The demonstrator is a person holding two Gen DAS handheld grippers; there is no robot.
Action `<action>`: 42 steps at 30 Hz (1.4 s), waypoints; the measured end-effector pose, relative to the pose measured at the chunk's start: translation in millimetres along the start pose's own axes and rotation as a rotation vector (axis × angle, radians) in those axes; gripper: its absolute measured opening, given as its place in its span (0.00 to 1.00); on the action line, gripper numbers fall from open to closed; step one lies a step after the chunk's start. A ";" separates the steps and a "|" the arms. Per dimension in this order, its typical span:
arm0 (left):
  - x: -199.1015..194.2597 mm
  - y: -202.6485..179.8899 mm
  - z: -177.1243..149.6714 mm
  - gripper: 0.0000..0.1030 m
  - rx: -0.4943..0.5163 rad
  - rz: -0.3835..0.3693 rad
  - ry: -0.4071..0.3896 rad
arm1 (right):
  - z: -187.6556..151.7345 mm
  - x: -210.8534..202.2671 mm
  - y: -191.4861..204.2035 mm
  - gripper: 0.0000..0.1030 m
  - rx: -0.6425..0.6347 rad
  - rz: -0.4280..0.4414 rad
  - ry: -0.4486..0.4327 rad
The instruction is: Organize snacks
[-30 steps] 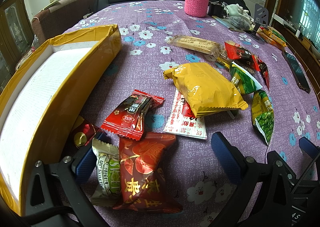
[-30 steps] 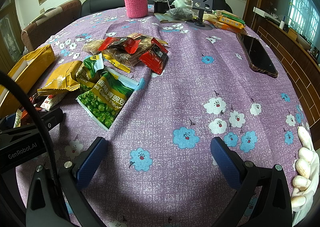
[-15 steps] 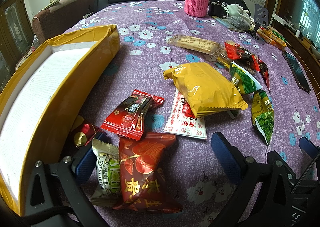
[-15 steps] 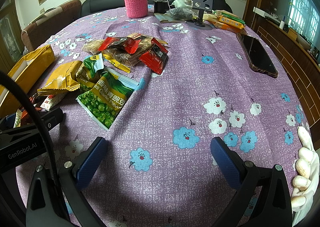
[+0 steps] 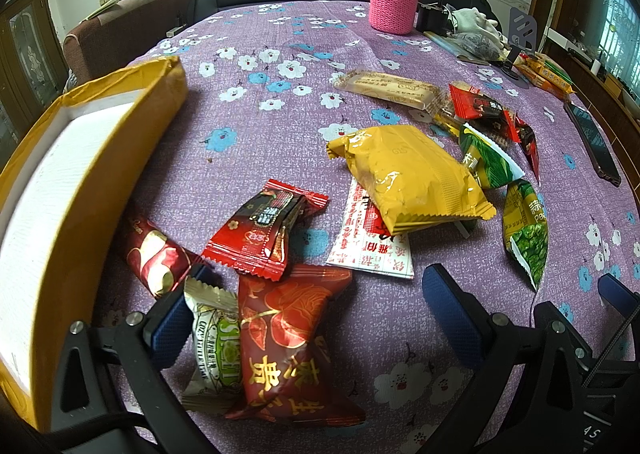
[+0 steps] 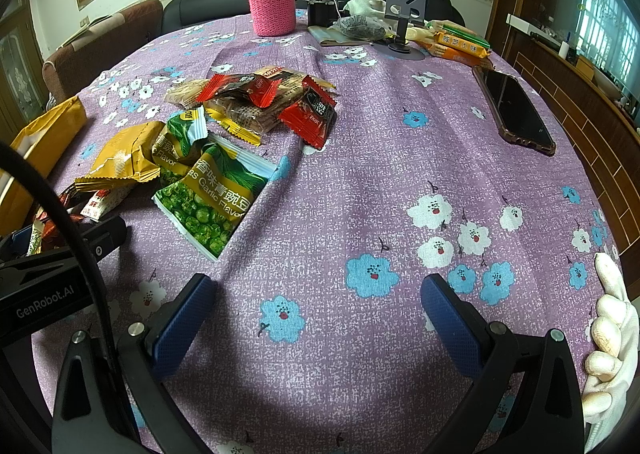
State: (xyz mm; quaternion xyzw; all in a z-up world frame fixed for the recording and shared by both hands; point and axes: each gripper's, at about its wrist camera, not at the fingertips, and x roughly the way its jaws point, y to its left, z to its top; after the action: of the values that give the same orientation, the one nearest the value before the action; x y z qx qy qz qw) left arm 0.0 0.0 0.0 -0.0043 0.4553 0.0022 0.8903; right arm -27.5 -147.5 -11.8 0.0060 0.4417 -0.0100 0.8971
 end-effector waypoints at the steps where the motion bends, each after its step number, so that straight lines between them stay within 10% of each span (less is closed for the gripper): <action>1: 0.0 0.0 0.0 1.00 0.000 0.000 0.000 | 0.0 -0.2 0.0 1.00 0.000 0.000 0.000; 42: 0.0 0.0 0.0 1.00 0.000 0.000 0.000 | 0.4 -4.3 -0.9 1.00 0.000 0.000 0.001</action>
State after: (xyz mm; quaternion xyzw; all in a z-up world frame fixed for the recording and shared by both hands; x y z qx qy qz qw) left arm 0.0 0.0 0.0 -0.0043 0.4554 0.0022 0.8903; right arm -29.8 -148.4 -8.2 0.0058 0.4423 -0.0101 0.8968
